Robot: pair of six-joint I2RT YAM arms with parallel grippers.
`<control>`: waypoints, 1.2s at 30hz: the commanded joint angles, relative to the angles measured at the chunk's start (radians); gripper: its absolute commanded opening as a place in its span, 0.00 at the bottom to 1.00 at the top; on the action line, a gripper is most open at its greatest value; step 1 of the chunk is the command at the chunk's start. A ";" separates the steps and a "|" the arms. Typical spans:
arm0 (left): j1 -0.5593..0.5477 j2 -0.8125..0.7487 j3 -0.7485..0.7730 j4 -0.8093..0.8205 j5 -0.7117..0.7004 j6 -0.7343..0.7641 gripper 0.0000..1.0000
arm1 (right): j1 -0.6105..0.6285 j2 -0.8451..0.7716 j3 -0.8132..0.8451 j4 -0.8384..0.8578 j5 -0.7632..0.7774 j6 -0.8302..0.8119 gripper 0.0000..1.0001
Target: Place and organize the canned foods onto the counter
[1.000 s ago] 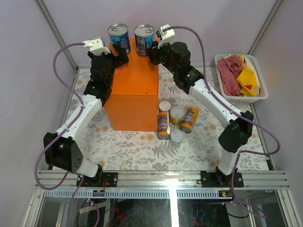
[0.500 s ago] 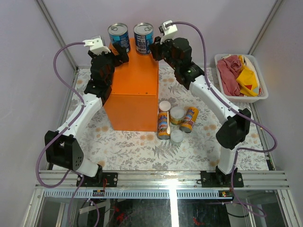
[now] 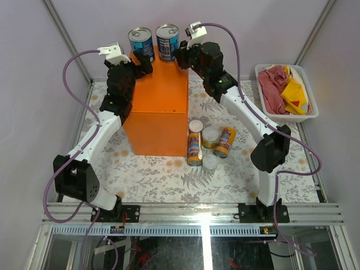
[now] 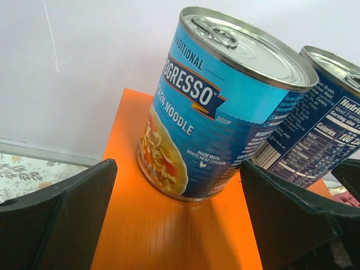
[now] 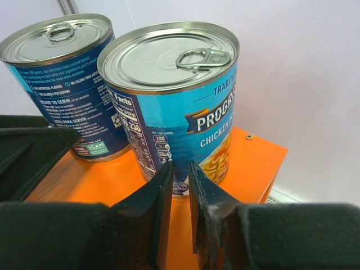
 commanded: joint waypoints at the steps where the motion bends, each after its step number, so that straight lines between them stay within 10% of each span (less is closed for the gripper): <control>1: 0.012 0.018 0.012 0.046 0.001 -0.023 0.90 | -0.005 -0.010 0.045 0.023 -0.014 0.008 0.24; 28: 0.009 0.026 0.032 0.037 0.036 -0.076 0.81 | -0.005 -0.191 -0.135 0.048 0.025 -0.013 0.26; 36: -0.067 -0.108 -0.014 -0.046 -0.001 -0.052 0.87 | -0.006 -0.320 -0.228 -0.044 0.180 0.049 0.58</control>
